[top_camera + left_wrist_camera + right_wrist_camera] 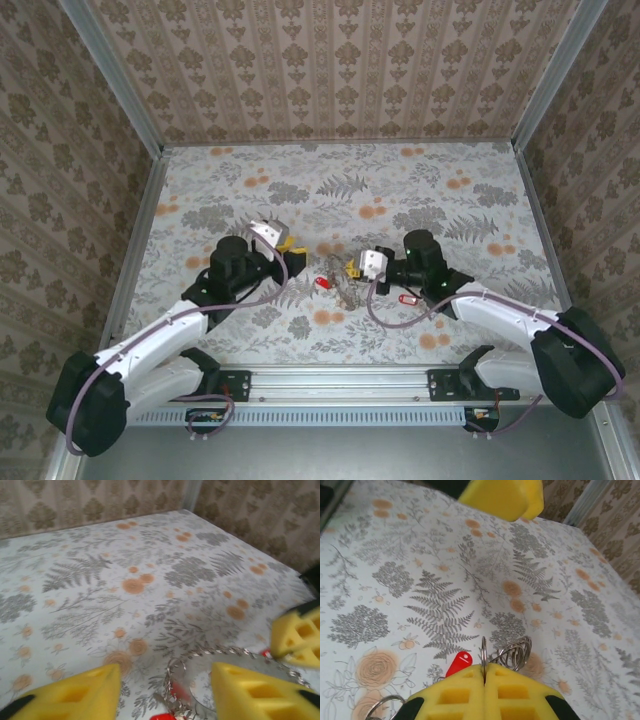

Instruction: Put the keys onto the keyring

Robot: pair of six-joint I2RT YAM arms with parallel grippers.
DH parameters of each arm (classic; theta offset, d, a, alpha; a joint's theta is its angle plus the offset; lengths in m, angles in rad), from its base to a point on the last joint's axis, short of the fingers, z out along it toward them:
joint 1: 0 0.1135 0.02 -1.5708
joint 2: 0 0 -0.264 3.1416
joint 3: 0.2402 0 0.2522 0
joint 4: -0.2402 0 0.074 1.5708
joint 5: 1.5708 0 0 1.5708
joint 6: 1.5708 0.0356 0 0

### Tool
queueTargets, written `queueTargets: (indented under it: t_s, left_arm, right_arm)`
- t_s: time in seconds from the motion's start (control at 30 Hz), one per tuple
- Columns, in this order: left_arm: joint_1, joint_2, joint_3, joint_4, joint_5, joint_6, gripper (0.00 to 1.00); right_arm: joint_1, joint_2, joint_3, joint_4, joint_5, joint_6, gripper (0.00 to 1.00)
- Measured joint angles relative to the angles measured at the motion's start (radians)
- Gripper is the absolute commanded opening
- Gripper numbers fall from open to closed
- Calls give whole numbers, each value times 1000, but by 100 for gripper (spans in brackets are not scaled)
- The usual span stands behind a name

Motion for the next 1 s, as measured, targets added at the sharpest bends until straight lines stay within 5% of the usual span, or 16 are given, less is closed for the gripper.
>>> queueTargets:
  t_s: [0.33,1.0]
  left_arm:
    - [-4,95,36,39,254,183,24]
    - [-55,307,130,95,497,350,21]
  right_arm:
    - [-75,100,0,117,-261,209,0]
    - [-82,109,36,47,-303,143,0]
